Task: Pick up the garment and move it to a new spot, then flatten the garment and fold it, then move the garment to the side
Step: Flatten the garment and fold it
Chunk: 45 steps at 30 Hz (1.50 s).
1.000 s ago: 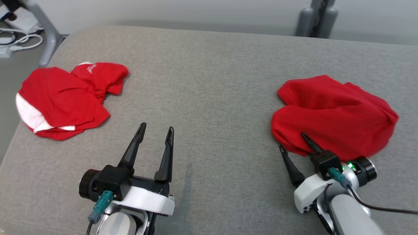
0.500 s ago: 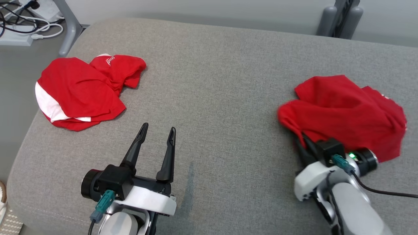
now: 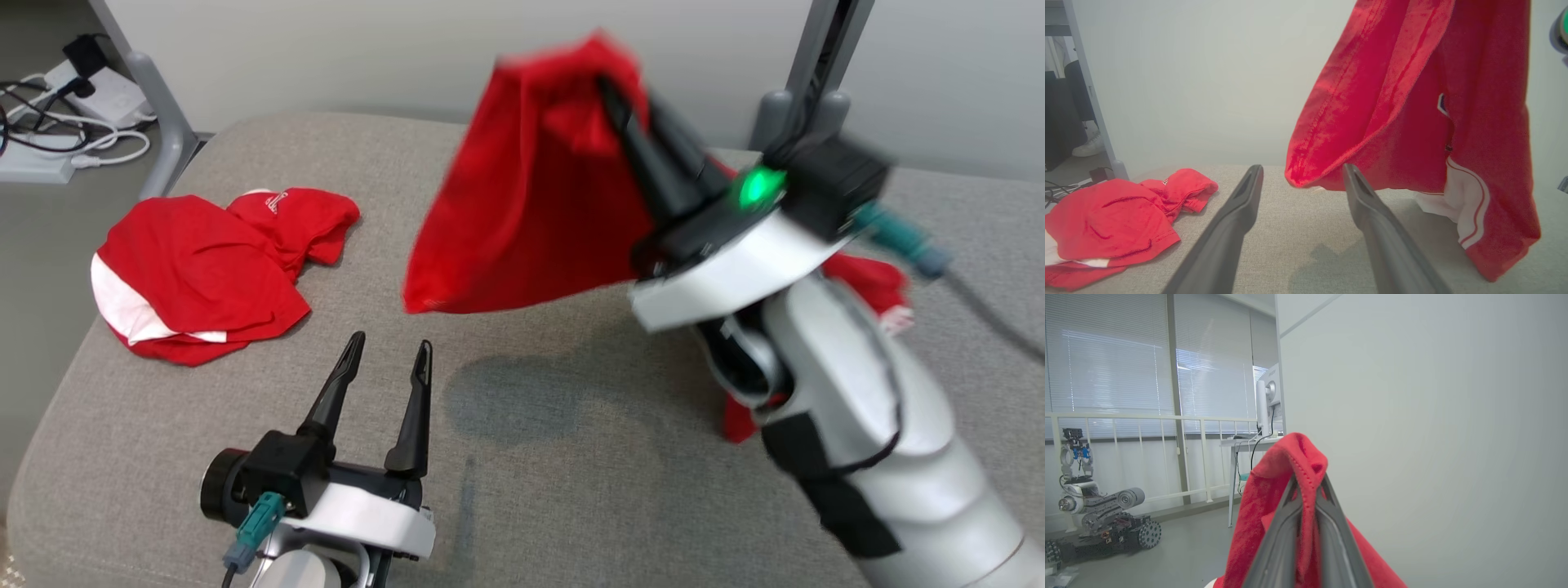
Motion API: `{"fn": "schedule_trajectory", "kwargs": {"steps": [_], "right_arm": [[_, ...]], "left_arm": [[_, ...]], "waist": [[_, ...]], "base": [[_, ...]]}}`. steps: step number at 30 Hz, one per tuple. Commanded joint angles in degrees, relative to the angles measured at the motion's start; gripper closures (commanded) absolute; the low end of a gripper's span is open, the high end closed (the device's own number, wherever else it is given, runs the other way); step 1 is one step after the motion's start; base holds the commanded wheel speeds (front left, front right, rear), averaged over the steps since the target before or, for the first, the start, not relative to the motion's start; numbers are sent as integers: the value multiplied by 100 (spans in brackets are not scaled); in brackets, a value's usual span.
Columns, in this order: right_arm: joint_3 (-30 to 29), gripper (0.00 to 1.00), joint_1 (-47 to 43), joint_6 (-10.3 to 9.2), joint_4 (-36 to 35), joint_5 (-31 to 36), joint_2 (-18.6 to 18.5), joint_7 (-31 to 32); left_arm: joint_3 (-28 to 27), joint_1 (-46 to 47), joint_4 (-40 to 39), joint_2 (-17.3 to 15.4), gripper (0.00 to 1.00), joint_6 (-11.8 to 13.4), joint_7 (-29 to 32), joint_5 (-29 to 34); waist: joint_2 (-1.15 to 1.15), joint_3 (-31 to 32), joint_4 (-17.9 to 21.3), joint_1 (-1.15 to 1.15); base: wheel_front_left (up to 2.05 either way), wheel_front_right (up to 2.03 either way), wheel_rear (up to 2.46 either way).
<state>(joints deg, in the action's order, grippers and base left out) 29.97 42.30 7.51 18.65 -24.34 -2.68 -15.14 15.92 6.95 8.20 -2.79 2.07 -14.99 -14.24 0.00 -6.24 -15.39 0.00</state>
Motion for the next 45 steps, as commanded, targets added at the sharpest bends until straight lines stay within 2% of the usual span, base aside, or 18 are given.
{"fn": "schedule_trajectory", "kwargs": {"steps": [1,4,7,10,13,19,23,24,25,26,27,31,34,38,40,41,43,45], "right_arm": [[-65,100,91,-4,-90,-136,-46,-4],[-447,100,313,-3,-498,-832,-46,-4],[-1115,100,277,-3,-531,-1148,-49,-4],[-1897,100,-80,-4,-236,-1058,-41,-3],[-2817,100,-882,-3,400,-1083,-214,-4],[-3730,100,-2036,-3,1368,-1195,-424,-5],[-3985,100,-2348,-2,1783,-1161,-485,-4],[-4077,91,-2388,-3,1847,-1147,-512,-4],[-4186,53,-2401,-3,1865,-1114,-531,-5],[-4273,0,-2402,-3,1889,-1110,-504,-5],[-4325,0,-2399,-3,1912,-1138,-446,-4],[-4309,0,-2376,-2,1644,-947,-405,-4],[-4016,0,-2422,-2,1213,-702,-382,-4],[-3305,0,-2522,-3,297,-476,-408,-3],[-2737,0,-2606,-2,-168,-643,-433,-3],[-2737,0,-2606,-2,-168,-643,-433,-3],[-2265,0,-2651,-6,-535,-499,-723,-4],[-1983,0,-2735,-4,-753,-402,-808,-4]], "left_arm": [[-34,-60,5,-19,0,4,-26,-23],[-119,-127,-21,-19,0,-4,-26,-14],[-212,-218,-49,-18,0,-5,-26,6],[-263,-251,-77,-19,0,-39,-26,23],[-278,-223,-115,-18,0,-39,-26,21],[-294,-47,-104,-16,0,-82,-26,77],[-308,41,-60,-20,0,-129,-26,145],[-320,66,-49,-21,0,-141,-26,163],[-328,88,-38,-18,0,-150,-26,173],[-338,101,-35,-18,0,-155,-26,183],[-345,110,-24,-18,0,-165,-26,187],[-342,134,13,-20,0,-182,-26,208],[-326,142,38,-22,0,-187,-26,189],[-311,91,57,-21,0,-163,-26,162],[-314,48,47,-21,0,-154,-26,143],[-314,48,47,-21,0,-154,-26,143],[-316,-11,33,-21,0,-152,-26,132],[-313,-55,23,-19,0,-157,-26,125]], "waist": [[0,71,48,0],[0,132,113,0],[0,158,227,0],[0,122,330,0],[0,14,507,0],[0,-186,798,0],[0,-316,1033,0],[0,-334,1091,0],[0,-350,1146,0],[0,-365,1199,0],[0,-371,1248,0],[0,-346,1418,0],[0,-272,1503,0],[0,-156,1573,0],[0,-100,1613,0],[0,-100,1613,0],[0,-37,1646,0],[0,10,1657,0]], "base": [[0,0,0],[0,0,0],[0,0,0],[0,0,0],[0,0,0],[0,0,0],[0,0,0],[0,0,0],[0,0,0],[0,0,0],[0,0,0],[0,0,0],[0,0,0],[0,0,0],[0,0,0],[0,0,0],[0,0,0],[0,0,0]]}}
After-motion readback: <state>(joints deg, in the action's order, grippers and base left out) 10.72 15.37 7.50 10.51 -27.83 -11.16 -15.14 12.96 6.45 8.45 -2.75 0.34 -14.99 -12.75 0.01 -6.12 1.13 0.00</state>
